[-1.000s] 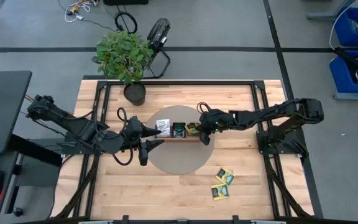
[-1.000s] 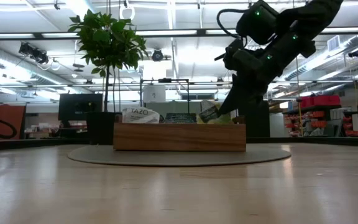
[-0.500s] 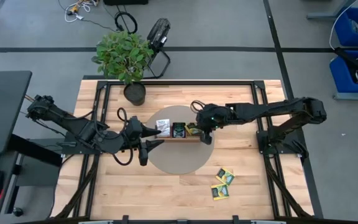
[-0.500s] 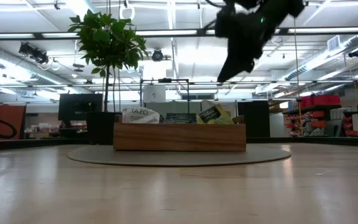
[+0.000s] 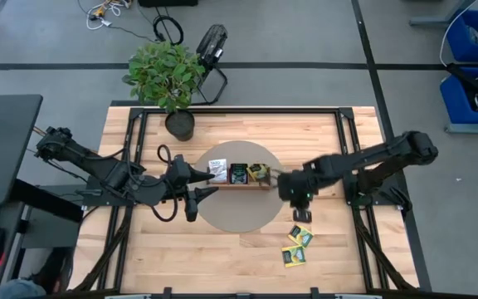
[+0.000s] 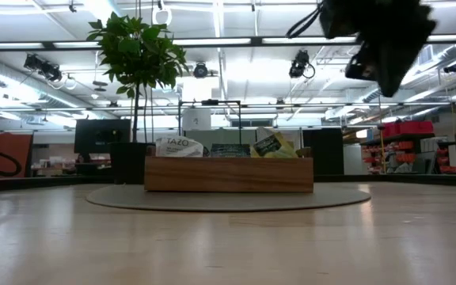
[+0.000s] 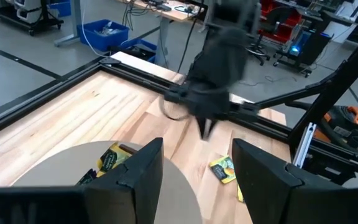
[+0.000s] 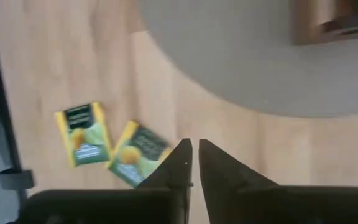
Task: Pick & Place Tea
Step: Put the yellow tea bag into the right section of the wooden organizer
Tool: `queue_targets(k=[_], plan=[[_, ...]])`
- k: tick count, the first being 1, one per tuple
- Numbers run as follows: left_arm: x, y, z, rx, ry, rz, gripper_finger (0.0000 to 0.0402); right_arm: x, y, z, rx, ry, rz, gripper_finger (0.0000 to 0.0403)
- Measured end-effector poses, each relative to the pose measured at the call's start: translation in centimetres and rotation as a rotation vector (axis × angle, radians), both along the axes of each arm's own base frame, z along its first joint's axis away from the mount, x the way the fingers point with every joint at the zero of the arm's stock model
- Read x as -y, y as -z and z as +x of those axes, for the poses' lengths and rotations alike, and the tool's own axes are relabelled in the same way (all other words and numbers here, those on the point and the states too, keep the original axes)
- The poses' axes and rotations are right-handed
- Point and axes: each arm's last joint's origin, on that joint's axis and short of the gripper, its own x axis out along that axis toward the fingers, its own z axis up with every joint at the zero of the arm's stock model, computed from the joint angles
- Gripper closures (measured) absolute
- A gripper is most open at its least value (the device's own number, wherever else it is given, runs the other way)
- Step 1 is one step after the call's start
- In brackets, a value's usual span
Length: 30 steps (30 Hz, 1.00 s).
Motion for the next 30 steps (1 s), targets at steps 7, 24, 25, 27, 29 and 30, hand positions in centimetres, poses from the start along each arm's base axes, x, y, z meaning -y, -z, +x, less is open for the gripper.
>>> queue_targets(k=[7,24,25,27,29,30], plan=[[0.0,0.0,0.0,-0.003,0.001,0.002,0.0204,-4.5,2.3,-0.8,0.079,-0.117,0.042,0.0302],[0.2,0.0,-0.1,0.003,0.004,-0.026,0.0204,-5.6,8.8,-4.0,0.138,-0.34,-0.116,0.0198],[0.2,0.0,-0.1,0.005,0.002,-0.034,0.0204,-5.6,8.8,-3.9,0.151,-0.354,-0.134,0.0197],[0.2,0.0,-0.1,0.005,0.001,-0.035,0.0204,-5.6,9.0,-3.9,0.157,-0.399,-0.166,0.0197],[0.2,0.0,-0.1,0.006,0.001,-0.036,0.0204,-5.5,9.4,-3.9,0.155,-0.446,-0.191,0.0197],[0.2,0.0,-0.1,0.006,0.001,-0.037,0.0204,-5.5,9.7,-3.9,0.155,-0.462,-0.189,0.0197]])
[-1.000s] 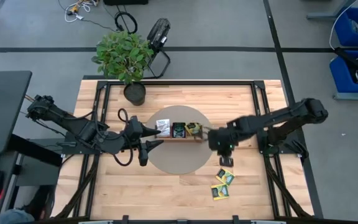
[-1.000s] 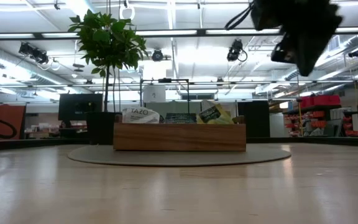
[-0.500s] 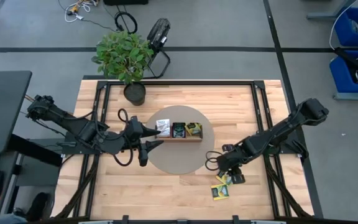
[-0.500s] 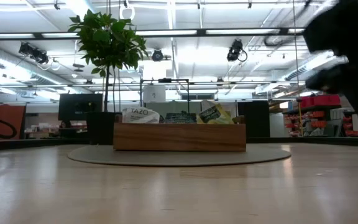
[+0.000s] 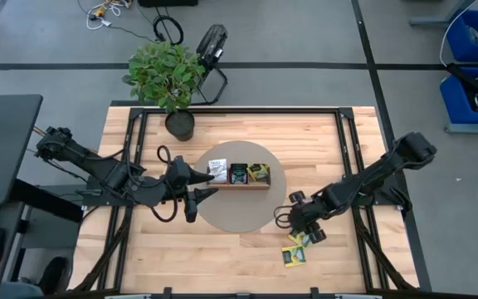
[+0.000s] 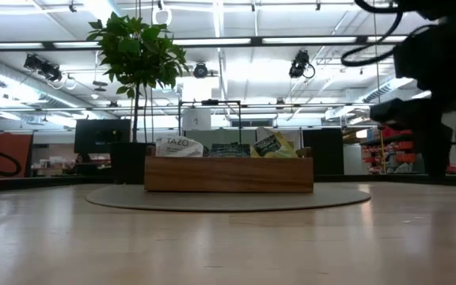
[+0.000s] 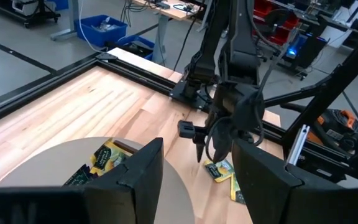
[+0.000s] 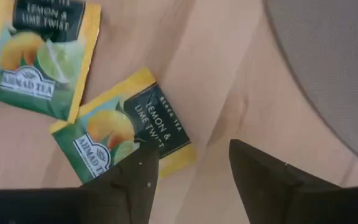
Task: Pick & Place Tea
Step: Put the yellow tea bag into the right section of the wooden organizer
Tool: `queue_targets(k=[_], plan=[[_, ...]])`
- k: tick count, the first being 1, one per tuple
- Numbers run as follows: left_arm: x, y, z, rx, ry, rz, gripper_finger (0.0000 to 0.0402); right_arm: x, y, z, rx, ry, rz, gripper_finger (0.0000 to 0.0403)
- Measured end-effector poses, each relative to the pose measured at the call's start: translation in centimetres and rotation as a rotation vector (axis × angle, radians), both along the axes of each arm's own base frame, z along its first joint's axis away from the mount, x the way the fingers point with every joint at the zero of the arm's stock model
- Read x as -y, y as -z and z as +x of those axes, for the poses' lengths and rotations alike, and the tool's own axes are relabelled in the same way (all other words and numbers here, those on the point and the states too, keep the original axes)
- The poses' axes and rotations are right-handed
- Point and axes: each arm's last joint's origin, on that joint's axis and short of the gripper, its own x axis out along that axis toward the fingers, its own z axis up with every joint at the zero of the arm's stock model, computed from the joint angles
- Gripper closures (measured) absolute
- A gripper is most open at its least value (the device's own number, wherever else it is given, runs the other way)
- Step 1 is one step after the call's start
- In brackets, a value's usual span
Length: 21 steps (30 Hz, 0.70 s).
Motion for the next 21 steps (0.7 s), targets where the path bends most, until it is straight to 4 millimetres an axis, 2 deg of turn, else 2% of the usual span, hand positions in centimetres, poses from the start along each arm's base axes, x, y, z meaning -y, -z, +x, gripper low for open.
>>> queue_targets(k=[5,9,21], plan=[[0.0,0.0,0.0,0.006,-0.006,-0.019,0.0204,0.0,1.2,0.0,-0.012,-0.026,-0.006,0.0197],[-0.1,0.0,0.0,0.007,-0.01,-0.023,0.0204,0.0,1.7,0.3,0.022,-0.067,-0.081,0.0204],[-0.4,0.0,0.2,0.01,-0.026,-0.03,0.0204,-0.4,3.3,1.4,0.052,-0.084,-0.129,0.0281]])
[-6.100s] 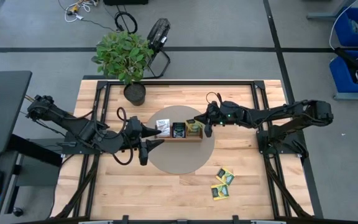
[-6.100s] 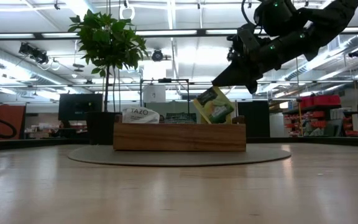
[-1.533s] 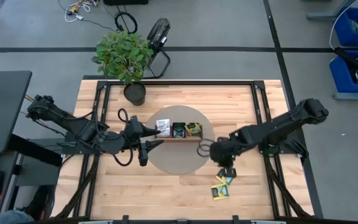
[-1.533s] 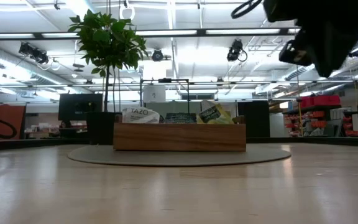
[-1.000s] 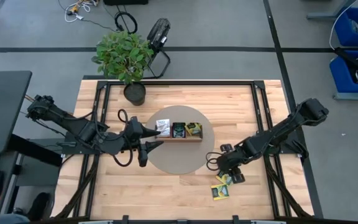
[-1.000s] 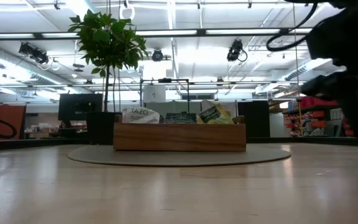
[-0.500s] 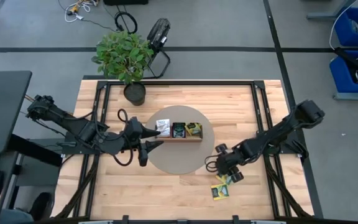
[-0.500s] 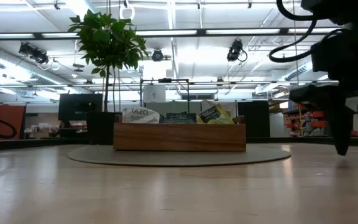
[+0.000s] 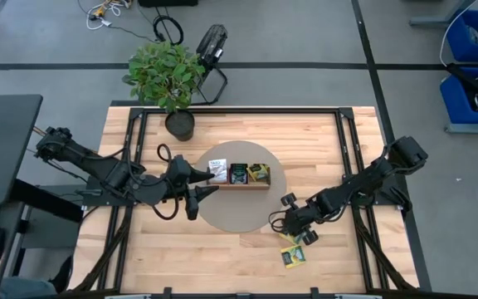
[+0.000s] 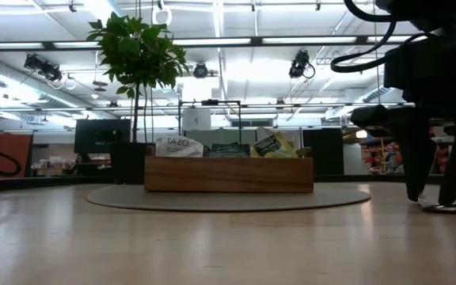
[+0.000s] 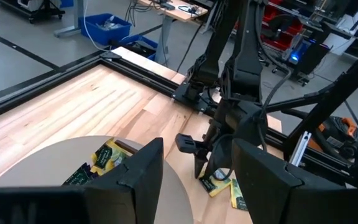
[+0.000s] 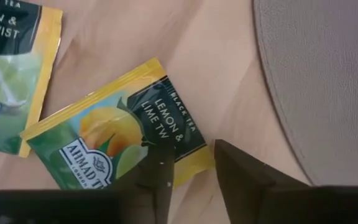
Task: Pick & Place Tea
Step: Put the yellow tea bag into the right section of the wooden organizer
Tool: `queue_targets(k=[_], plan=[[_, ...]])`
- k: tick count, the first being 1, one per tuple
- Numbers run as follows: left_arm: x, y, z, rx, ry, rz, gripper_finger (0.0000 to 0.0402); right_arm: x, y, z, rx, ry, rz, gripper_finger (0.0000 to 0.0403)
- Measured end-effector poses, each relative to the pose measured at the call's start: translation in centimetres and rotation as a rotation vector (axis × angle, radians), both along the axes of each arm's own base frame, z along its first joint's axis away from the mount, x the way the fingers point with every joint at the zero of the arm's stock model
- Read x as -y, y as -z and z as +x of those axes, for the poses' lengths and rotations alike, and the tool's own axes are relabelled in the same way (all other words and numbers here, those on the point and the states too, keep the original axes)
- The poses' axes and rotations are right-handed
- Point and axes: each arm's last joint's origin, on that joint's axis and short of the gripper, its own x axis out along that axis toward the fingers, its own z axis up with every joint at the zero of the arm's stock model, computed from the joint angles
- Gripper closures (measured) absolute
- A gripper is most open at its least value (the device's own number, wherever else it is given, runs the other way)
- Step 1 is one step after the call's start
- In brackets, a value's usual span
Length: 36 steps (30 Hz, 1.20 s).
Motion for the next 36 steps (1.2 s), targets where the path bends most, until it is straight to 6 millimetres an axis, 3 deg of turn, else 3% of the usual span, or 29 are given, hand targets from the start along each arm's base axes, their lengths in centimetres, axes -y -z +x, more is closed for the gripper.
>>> queue_targets(k=[10,18,26,36], plan=[[-0.1,0.0,0.0,0.0,-0.007,0.002,0.0204,0.0,0.1,0.1,-0.002,0.024,-0.003,0.0388],[-0.1,0.0,0.0,-0.002,-0.005,0.009,0.0204,-0.3,-2.1,1.0,-0.086,0.034,-0.076,0.04],[-0.1,0.0,0.0,-0.003,-0.005,0.009,0.0204,0.0,-8.4,2.3,0.045,0.119,-0.144,0.0402],[-0.1,0.0,0.0,-0.005,-0.001,0.017,0.0204,3.6,-14.0,4.4,0.212,0.326,-0.157,0.0402]])
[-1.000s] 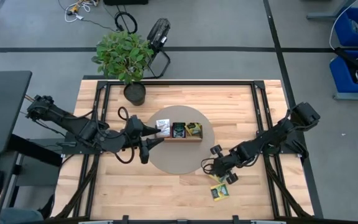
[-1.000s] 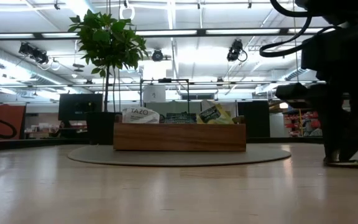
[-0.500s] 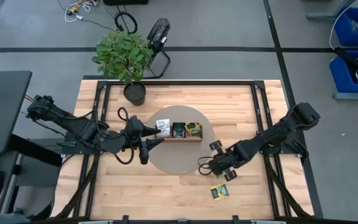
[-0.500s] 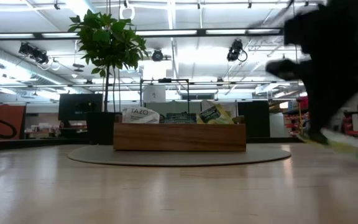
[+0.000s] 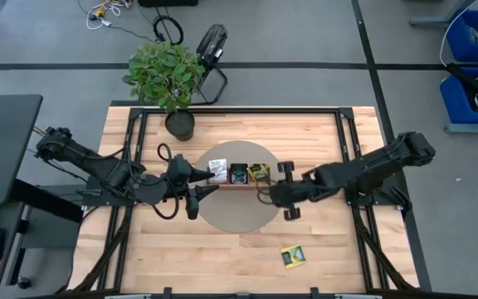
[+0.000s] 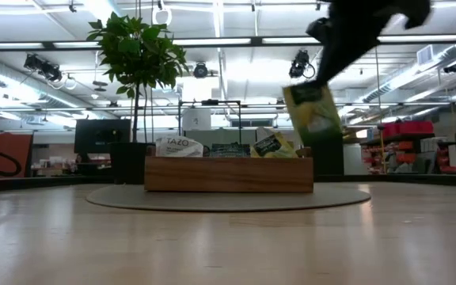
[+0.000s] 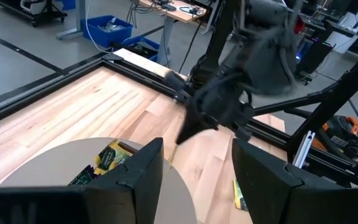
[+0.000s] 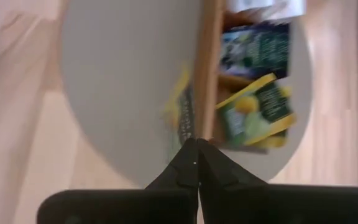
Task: Pick & Place Tea
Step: Put the yellow tea bag into the right section of the wooden organizer
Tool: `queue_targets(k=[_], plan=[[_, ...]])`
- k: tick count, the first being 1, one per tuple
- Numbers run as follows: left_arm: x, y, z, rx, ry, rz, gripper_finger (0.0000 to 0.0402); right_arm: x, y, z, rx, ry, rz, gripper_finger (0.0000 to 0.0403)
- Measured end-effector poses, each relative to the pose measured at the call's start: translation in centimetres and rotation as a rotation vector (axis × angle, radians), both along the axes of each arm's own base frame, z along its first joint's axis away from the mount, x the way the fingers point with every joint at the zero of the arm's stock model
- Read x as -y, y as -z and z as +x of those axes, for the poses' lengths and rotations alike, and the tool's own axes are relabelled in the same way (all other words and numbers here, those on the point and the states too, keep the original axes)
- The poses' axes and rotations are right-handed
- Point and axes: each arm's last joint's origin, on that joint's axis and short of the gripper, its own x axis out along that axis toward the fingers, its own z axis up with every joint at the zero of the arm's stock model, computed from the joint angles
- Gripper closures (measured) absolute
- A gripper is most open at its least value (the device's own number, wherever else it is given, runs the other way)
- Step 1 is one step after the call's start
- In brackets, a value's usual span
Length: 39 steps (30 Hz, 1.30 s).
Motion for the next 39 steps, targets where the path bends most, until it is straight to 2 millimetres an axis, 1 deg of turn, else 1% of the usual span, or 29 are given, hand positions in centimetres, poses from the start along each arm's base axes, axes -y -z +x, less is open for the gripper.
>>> queue_targets(k=[4,8,14,20,24,28,33,39], plan=[[0.0,0.0,0.0,0.0,0.002,-0.001,0.0204,1.8,-1.4,1.3,0.085,0.07,-0.01,0.0403],[0.0,0.0,0.0,0.0,0.002,-0.001,0.0204,3.9,-1.7,1.9,0.121,0.156,-0.001,0.0403],[0.0,0.0,0.0,0.0,0.004,-0.002,0.0204,6.2,-1.7,2.5,0.122,0.155,-0.004,0.0403],[0.0,0.0,0.0,-0.001,0.005,-0.002,0.0204,7.3,0.0,3.7,0.063,0.142,0.009,0.0403],[0.0,0.0,0.0,-0.001,0.005,-0.002,0.0204,7.4,1.4,4.6,0.025,0.122,0.024,0.0403],[0.0,0.0,0.0,-0.002,0.005,-0.002,0.0204,7.3,2.8,5.0,-0.039,0.109,0.014,0.0403],[0.0,0.0,0.0,-0.006,0.005,0.001,0.0204,7.4,3.8,5.5,-0.06,0.098,0.004,0.0403],[0.0,0.1,0.0,-0.009,0.006,0.004,0.0204,8.3,4.8,6.0,-0.094,0.099,-0.011,0.0403]])
